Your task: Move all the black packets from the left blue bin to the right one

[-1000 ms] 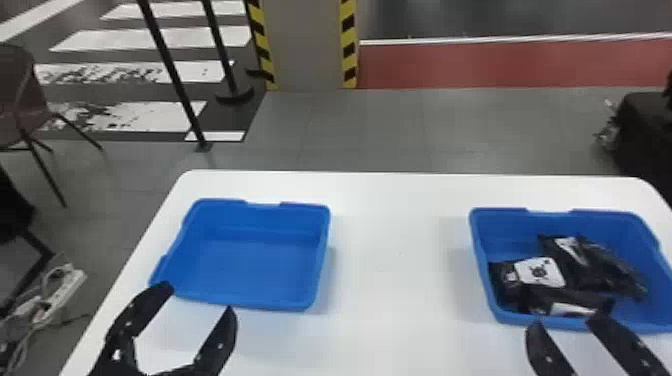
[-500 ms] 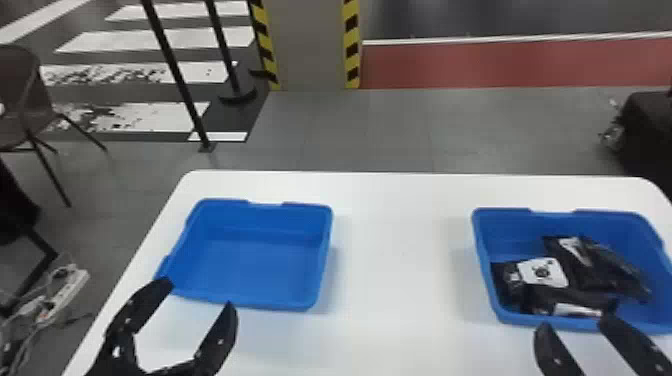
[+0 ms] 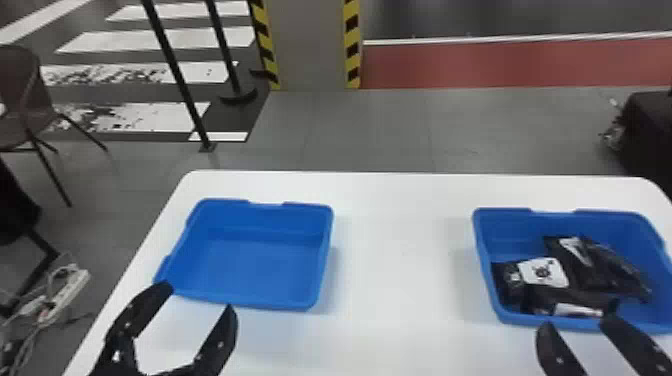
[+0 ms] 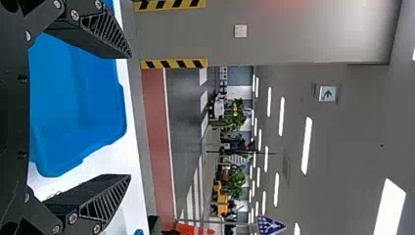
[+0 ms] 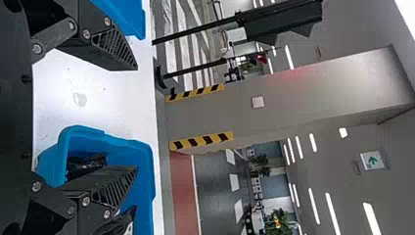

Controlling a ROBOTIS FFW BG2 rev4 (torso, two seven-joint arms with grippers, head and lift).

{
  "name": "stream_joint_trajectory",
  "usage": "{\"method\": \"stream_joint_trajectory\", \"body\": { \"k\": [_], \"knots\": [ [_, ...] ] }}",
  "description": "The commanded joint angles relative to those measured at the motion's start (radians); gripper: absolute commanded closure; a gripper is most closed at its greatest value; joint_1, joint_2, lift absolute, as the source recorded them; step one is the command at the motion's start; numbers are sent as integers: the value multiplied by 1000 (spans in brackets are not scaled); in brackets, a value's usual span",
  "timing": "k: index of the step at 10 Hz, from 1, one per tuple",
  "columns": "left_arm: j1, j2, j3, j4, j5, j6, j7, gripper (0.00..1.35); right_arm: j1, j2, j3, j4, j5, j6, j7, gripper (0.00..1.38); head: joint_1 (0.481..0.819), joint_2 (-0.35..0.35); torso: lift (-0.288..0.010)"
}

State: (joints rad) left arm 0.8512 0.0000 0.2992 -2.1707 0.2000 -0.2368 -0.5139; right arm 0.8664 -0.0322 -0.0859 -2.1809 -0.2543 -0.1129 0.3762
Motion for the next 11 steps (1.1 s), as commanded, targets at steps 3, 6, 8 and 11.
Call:
{"method": "stream_joint_trajectory", "body": {
  "k": [3, 6, 8, 11],
  "knots": [
    [-2, -3, -2, 0, 1, 18, 0, 170, -2, 0, 0, 0, -10, 0, 0, 332, 695, 130, -110],
    [-2, -3, 0, 0, 4, 26, -3, 168, -5, 0, 0, 5, -16, 0, 0, 332, 695, 130, -110],
    [-2, -3, 0, 0, 6, 31, -3, 167, -5, 0, 0, 5, -16, 0, 0, 332, 695, 130, -110],
    [-2, -3, -2, 0, 4, 38, 0, 170, -5, 0, 0, 5, -17, 0, 0, 332, 695, 129, -110]
  ]
}}
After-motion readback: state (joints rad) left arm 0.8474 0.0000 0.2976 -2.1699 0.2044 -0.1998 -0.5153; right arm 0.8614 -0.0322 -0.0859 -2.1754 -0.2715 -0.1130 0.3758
